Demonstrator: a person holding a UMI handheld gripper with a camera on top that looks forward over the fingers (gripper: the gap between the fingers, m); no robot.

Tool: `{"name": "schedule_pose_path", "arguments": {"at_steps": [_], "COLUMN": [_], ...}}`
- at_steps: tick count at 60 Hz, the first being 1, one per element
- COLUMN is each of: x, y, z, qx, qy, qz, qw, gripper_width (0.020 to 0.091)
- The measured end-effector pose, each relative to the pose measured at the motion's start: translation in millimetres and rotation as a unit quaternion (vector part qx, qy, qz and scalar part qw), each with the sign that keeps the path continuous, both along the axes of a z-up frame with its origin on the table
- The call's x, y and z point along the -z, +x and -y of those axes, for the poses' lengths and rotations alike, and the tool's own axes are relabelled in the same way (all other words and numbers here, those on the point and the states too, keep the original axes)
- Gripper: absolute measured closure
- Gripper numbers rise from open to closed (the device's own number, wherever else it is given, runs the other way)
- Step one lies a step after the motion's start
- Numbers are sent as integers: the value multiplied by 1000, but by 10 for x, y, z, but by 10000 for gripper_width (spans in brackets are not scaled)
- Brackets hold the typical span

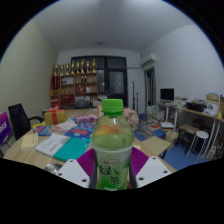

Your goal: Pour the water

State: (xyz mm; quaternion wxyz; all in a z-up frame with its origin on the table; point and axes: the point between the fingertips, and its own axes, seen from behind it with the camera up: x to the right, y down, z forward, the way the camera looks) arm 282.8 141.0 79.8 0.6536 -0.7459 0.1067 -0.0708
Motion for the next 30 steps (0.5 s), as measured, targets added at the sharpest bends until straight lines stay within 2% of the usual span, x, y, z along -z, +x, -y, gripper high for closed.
{"name": "schedule_pose_path", "arguments": {"at_steps": [2,4,15,22,24,28,30], "x": [-20,-88,-107,40,130,188,143], "y": [-380,-218,-452,-526,-516,-509,-502], "z": [52,1,54,-20,26,214,329], "qx": [4,0,16,17,24,40,49], "qy": [-17,13,8,-35,-63,-95,-96], "qz": [-6,7,8,-24,-37,-50,-50], "qw": [1000,1000,1000,999,997,993,993], "gripper_width": [622,609,618,511,408,248,250]}}
